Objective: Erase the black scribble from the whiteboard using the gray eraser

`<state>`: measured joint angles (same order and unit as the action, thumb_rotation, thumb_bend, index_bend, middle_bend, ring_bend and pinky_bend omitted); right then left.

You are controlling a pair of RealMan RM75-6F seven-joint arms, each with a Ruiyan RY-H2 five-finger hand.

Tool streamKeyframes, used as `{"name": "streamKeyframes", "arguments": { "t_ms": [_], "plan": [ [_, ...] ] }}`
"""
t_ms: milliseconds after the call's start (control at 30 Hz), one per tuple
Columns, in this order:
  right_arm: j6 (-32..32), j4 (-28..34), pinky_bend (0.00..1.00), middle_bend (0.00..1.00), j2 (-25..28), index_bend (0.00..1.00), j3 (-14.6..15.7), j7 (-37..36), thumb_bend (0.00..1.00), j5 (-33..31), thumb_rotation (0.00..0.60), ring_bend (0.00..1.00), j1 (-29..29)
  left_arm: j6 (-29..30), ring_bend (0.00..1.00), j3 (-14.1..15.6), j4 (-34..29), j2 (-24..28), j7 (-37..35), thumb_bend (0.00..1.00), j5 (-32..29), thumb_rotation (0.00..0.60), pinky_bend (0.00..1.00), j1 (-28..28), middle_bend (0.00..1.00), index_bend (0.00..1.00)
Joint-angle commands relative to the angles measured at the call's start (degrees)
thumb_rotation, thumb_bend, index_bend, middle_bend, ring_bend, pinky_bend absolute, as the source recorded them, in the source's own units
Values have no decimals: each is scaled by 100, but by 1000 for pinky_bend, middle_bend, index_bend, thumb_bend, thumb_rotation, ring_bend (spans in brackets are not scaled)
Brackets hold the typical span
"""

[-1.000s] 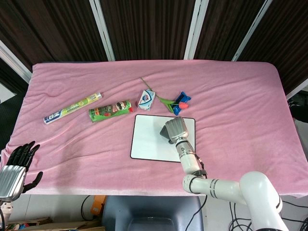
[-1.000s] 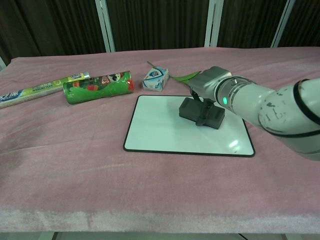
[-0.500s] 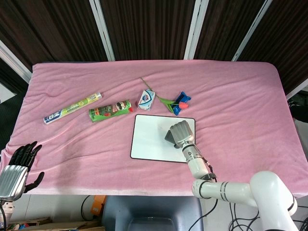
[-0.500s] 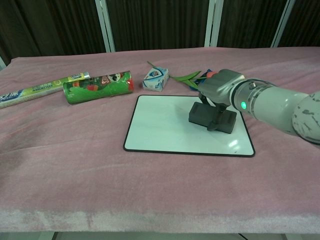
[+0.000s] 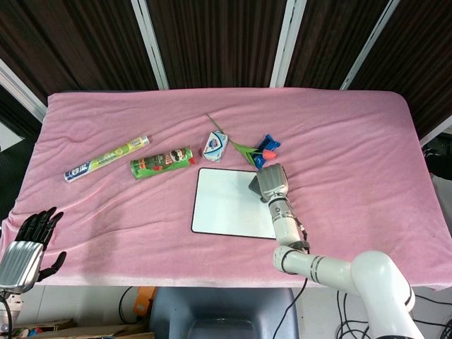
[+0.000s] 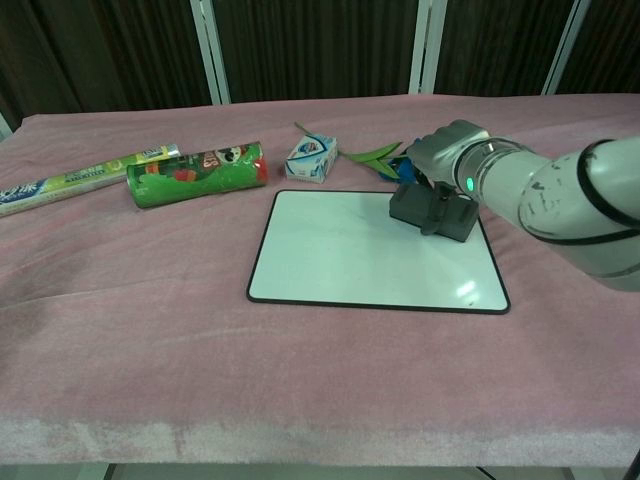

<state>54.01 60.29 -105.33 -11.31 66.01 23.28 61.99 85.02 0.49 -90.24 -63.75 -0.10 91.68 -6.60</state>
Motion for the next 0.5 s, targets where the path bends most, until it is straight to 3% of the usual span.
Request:
{"name": "streamKeyframes", "arguments": {
  "t_ms": [33,267,500],
  "plan": [
    [-144,-466,790,813,-258,1000,-200,126,437,-203,600,783,205,-10,0,-6,0,0,-1,370,-15,600,86,-5,0,0],
    [-229,-919,790,813,-499,1000,-402,264,438,-283,600,783,407,-28,0,-18,15,23,-78,369,-34,600,87,-21,0,0],
    [-193,-351,790,813,-405,1000,-330,324,438,-172,600,783,354,-5,0,3,19,29,-102,369,9,600,88,-15,0,0]
  ]
}}
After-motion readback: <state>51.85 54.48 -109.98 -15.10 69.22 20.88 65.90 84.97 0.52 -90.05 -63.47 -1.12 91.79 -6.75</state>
